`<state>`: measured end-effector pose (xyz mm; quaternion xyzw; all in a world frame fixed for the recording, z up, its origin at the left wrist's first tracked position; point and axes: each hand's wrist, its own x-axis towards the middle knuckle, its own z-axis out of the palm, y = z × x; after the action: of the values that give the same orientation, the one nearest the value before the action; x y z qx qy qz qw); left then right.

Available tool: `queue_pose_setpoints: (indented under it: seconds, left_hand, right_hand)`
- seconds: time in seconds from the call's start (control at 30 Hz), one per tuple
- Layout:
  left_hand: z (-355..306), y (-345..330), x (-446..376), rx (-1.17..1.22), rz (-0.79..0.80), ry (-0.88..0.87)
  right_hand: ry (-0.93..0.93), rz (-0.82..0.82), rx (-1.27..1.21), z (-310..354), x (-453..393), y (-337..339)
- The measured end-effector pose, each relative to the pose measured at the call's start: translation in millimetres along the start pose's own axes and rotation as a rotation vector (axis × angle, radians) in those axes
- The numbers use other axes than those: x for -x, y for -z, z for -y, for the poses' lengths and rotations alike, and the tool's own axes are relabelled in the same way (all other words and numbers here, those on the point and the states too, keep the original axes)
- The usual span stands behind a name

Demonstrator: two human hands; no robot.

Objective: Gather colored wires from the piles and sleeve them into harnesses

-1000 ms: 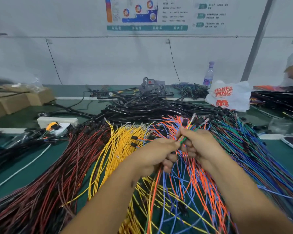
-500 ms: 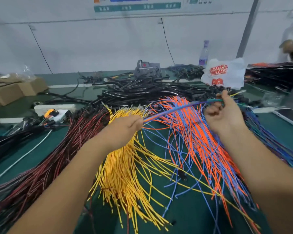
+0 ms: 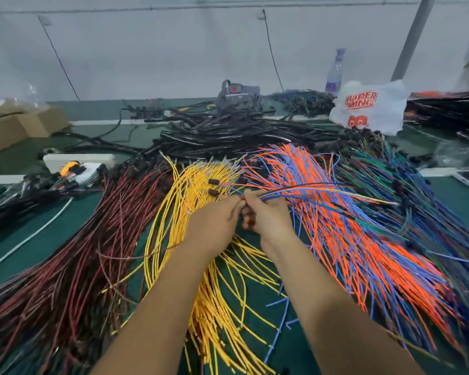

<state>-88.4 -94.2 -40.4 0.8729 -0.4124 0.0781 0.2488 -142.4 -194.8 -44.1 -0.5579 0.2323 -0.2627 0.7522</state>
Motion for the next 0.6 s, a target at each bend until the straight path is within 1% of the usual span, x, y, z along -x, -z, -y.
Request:
queue_pose_setpoints:
  seconds: [0.1,0.17,0.2,0.27,0.33,0.4,0.47,0.53,0.6]
  left_hand:
    - [8,-2,6,0.065,0.021,-0.008]
    - [12,1,6,0.143,0.038,0.023]
    - [12,2,6,0.138,0.042,0.036]
    - [9,3,7,0.046,0.049,0.029]
    - [6,4,9,0.014,0.05,0.015]
    - [6,7,11,0.103,0.045,0.005]
    - [5,8,13,0.156,0.014,-0.024]
    - [2,7,14,0.133,-0.016,-0.055]
    - [3,5,14,0.181,-0.018,-0.031]
  right_hand:
    - [0.083,0.02,0.135,-1,-4,11]
    - [0.127,-0.004,0.145,4,-9,21]
    - [0.139,-0.03,0.131,7,-12,27]
    - [0.134,-0.053,0.092,12,-16,34]
    - [0.092,-0.014,0.004,13,-14,35]
    - [0.043,0.045,-0.058,13,-10,31]
    - [0.024,0.122,-0.008,12,-5,28]
    - [0.027,0.191,0.044,12,-1,25]
    - [0.061,0.211,0.059,12,1,23]
